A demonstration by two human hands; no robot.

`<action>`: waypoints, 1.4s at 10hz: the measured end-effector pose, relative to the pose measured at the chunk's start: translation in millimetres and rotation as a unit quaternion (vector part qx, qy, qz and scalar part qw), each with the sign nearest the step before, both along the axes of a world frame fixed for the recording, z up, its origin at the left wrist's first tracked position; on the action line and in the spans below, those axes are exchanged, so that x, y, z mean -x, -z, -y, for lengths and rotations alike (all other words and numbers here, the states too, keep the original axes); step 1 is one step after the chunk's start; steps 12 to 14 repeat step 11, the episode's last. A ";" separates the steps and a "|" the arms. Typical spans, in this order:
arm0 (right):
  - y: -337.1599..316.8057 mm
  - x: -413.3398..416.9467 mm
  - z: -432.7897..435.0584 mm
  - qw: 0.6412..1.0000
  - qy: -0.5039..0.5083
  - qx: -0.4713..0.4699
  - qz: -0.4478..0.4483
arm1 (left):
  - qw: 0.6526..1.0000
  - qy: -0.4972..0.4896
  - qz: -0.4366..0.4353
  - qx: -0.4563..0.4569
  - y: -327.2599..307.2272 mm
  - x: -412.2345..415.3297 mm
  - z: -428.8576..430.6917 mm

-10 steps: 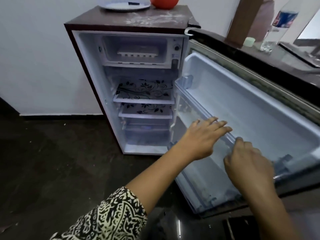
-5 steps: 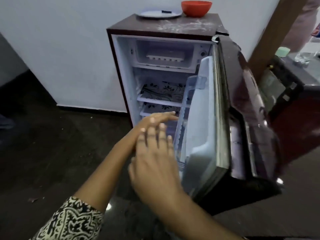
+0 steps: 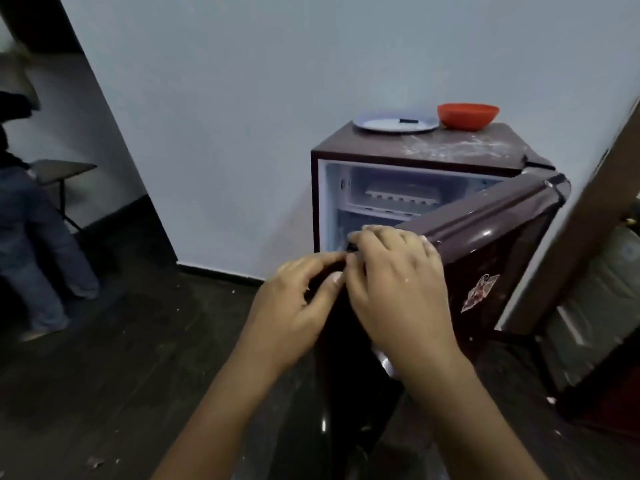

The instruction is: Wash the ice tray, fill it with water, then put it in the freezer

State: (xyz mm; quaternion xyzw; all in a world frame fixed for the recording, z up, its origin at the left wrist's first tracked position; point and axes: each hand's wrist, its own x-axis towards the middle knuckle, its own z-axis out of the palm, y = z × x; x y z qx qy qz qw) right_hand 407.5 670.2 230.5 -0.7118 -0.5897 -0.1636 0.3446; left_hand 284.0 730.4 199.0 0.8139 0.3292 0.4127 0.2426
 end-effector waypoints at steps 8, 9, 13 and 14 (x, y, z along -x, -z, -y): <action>32.7 -86.5 -370.8 0.980 0.133 0.045 0.143 | 0.997 -0.038 -0.066 -0.021 21.4 -105.5 -404.4; 13.9 -88.8 -376.1 0.981 0.122 0.066 0.136 | 0.995 0.001 -0.087 -0.055 22.6 -103.4 -414.8; -72.0 -109.5 -442.9 0.979 0.031 0.154 0.131 | 0.979 -0.016 -0.151 -0.136 -33.5 -81.9 -484.1; -72.0 -109.5 -442.9 0.979 0.031 0.154 0.131 | 0.979 -0.016 -0.151 -0.136 -33.5 -81.9 -484.1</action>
